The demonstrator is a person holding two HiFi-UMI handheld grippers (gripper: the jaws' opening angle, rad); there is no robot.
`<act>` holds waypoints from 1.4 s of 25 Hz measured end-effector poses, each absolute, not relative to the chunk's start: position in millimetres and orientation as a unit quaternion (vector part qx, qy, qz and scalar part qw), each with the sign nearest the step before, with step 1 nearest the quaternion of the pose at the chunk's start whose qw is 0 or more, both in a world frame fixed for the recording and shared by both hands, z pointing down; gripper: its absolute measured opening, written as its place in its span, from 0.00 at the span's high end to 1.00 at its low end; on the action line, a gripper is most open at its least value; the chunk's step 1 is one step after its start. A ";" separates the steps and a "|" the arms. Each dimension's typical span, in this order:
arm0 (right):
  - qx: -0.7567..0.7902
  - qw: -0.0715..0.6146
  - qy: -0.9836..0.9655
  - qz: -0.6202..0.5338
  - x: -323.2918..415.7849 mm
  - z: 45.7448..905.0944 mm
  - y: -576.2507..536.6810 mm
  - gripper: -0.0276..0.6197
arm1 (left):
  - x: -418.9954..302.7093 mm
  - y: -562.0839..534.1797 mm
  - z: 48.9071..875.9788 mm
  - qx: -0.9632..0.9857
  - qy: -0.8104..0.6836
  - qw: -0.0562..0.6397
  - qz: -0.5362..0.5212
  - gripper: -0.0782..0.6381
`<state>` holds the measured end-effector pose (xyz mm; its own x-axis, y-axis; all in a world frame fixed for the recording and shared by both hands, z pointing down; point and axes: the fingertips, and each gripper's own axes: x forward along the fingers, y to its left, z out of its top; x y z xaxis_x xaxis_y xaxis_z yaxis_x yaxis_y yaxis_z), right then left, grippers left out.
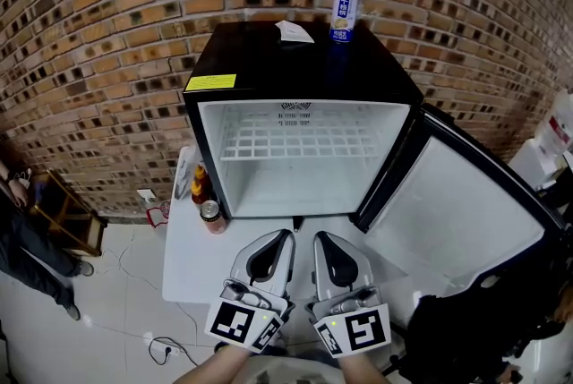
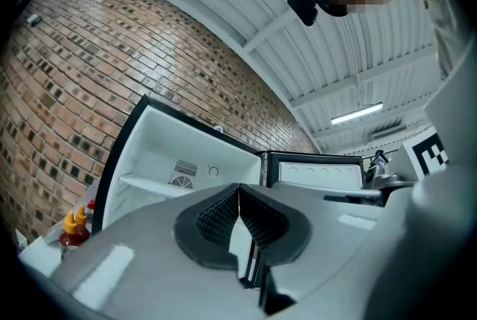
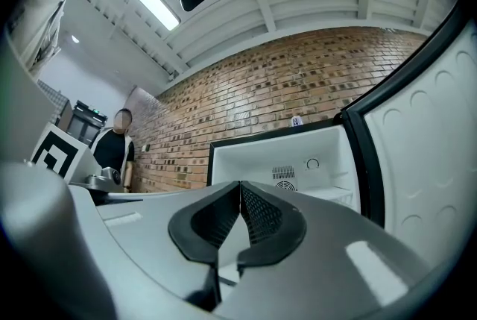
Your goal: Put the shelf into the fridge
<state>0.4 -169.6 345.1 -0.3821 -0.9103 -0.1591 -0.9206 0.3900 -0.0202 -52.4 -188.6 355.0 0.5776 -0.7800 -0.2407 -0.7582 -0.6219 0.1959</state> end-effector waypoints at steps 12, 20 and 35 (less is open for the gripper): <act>-0.527 0.061 0.847 0.037 24.9 340.4 -76.1 0.95 | -23.5 -102.6 348.9 0.875 -0.455 0.034 -0.162 0.89; -0.523 0.065 0.849 0.032 48.1 338.7 -1.6 0.95 | -0.7 -23.0 348.5 0.872 -0.460 0.032 -0.163 0.89; -0.516 0.065 0.854 0.032 48.0 336.5 72.1 0.96 | 2.6 57.0 339.7 0.869 -0.477 0.002 -0.133 0.89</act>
